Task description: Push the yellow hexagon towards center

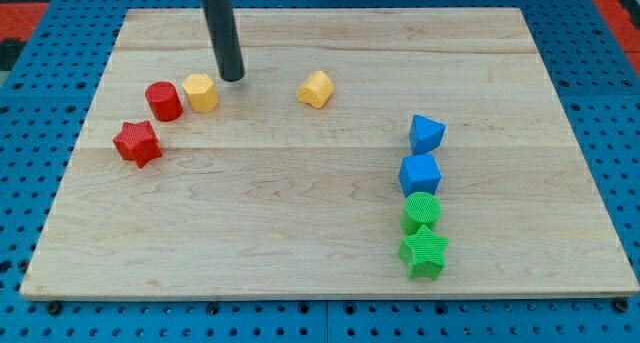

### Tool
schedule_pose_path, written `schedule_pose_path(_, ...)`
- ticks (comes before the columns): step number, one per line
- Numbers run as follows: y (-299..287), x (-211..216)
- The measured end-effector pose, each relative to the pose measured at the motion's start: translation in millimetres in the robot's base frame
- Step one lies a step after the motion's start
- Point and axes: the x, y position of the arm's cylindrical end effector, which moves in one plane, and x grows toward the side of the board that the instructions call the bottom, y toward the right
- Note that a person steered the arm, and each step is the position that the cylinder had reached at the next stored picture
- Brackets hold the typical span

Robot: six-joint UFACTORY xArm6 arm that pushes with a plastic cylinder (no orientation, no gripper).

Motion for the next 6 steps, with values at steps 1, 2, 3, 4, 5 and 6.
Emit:
schedule_pose_path(1, -27.5, -29.0)
schedule_pose_path(2, -81.8, -7.8)
schedule_pose_path(3, -68.6, 21.4)
schedule_pose_path(4, -24.8, 33.4)
schedule_pose_path(5, -17.6, 32.1)
schedule_pose_path(6, -12.4, 36.0)
